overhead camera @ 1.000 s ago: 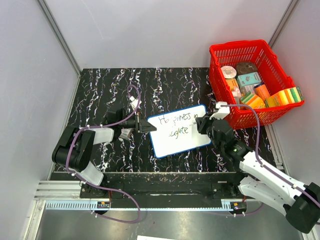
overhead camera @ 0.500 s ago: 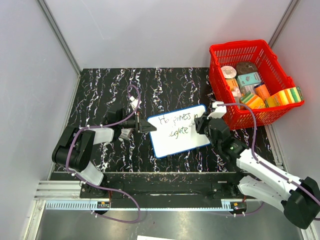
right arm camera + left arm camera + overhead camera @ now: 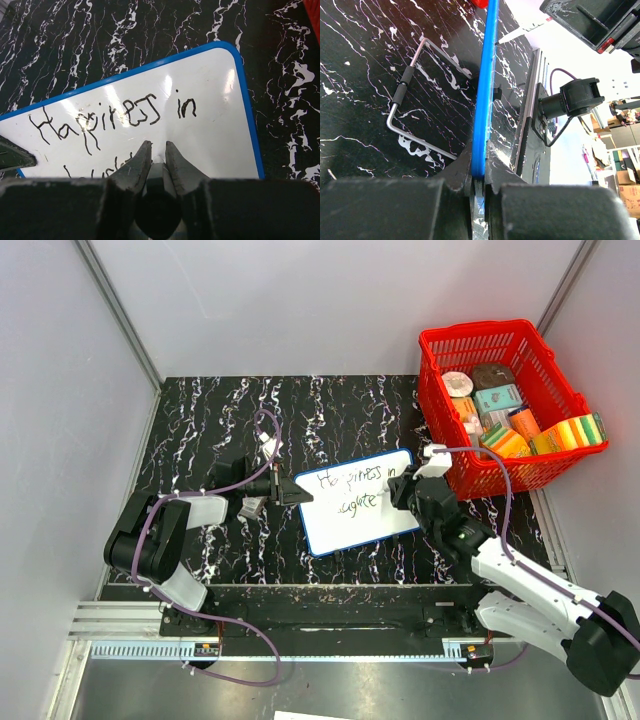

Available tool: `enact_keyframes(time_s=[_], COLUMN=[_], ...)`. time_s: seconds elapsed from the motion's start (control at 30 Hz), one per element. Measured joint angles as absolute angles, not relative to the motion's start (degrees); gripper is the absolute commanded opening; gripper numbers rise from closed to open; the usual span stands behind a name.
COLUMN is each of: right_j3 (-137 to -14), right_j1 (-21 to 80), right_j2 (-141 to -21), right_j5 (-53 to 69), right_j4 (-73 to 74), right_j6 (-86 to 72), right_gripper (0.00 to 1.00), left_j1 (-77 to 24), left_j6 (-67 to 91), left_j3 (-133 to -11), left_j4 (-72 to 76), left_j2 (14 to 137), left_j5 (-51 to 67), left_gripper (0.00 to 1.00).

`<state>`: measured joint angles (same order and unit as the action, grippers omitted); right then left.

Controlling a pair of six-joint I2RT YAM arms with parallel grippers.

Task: Write a sentence on the whiteboard

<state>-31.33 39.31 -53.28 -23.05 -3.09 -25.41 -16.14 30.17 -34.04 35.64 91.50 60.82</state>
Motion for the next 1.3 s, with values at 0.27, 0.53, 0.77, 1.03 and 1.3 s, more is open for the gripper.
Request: enact_keyframes(time_s=[0.27, 0.53, 0.77, 1.03, 1.3], right_j3=[-30.74, -30.24, -29.76, -29.54, -29.67], right_j1=[39.31, 39.31, 39.31, 39.31, 39.31], right_j2=[-52.86, -51.88, -51.13, -50.87, -51.37], right_j5=[-22.9, -22.59, -21.56, -21.43, -21.76], right_j4=[-2.87, -1.17, 0.36, 0.84, 0.3], right_j6=[-26.41, -26.85, -26.94, -27.31, -27.27], right_gripper=[0.0, 0.0, 0.0, 0.0, 0.0], left_j1=[-16.12, -16.14, -16.14, -16.14, -16.12], left_j6=[30.2, 30.2, 30.17, 30.2, 30.2], left_j3=[-34.04, -34.04, -34.04, -34.04, -34.04], left_j4=[35.62, 35.62, 35.62, 35.62, 35.62], left_j2=[91.5, 91.5, 91.5, 91.5, 91.5], left_j5=[60.82, 60.84, 60.82, 60.82, 60.82], left_gripper=[0.0, 0.0, 0.0, 0.0, 0.0])
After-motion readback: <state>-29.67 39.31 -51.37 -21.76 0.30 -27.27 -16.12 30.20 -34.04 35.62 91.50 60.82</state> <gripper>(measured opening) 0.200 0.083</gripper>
